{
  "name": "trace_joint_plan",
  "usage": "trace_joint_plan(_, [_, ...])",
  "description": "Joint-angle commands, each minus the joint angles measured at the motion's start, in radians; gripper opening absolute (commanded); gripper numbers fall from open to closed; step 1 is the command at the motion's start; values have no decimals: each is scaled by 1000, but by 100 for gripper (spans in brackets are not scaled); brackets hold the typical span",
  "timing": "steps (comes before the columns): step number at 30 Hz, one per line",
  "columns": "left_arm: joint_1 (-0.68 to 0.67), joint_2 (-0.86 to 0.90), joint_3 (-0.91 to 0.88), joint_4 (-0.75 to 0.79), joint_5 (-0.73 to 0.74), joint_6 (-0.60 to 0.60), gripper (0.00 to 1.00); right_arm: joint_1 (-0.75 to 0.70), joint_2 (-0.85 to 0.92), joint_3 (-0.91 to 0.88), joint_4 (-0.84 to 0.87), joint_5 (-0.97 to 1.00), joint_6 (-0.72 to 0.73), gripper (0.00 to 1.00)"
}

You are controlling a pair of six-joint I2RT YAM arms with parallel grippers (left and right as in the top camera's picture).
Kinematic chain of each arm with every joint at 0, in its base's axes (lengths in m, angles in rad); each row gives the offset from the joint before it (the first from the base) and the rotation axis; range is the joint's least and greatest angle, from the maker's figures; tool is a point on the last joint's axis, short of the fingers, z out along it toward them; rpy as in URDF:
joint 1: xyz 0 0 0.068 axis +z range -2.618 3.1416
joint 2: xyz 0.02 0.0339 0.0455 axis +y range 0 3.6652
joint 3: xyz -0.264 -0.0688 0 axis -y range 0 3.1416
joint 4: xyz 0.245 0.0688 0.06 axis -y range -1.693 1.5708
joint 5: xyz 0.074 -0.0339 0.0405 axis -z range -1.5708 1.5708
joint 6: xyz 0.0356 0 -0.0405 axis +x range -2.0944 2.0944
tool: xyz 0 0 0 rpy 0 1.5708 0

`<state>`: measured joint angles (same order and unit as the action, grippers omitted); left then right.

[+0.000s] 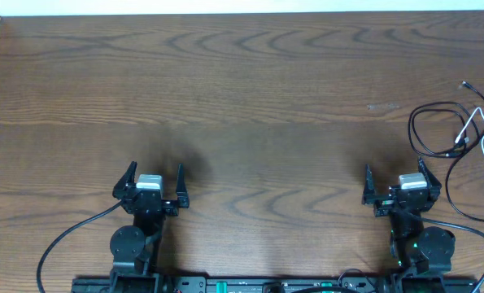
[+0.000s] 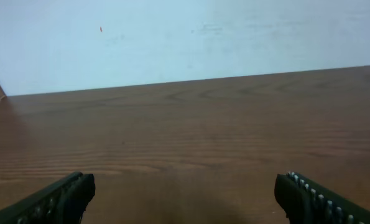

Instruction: Untangle cables

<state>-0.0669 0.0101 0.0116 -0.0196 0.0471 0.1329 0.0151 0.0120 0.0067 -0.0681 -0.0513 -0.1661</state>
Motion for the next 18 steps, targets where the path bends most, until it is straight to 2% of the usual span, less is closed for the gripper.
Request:
trace_joint_plan(1, [6,-9,-8,-51,-14,31,98,-8,-6,-1,-4,0,-7,99])
trace_joint_plan(18, [6,-9,-8,-51,-14,1,98,-8,-6,-1,-4,0,-7,99])
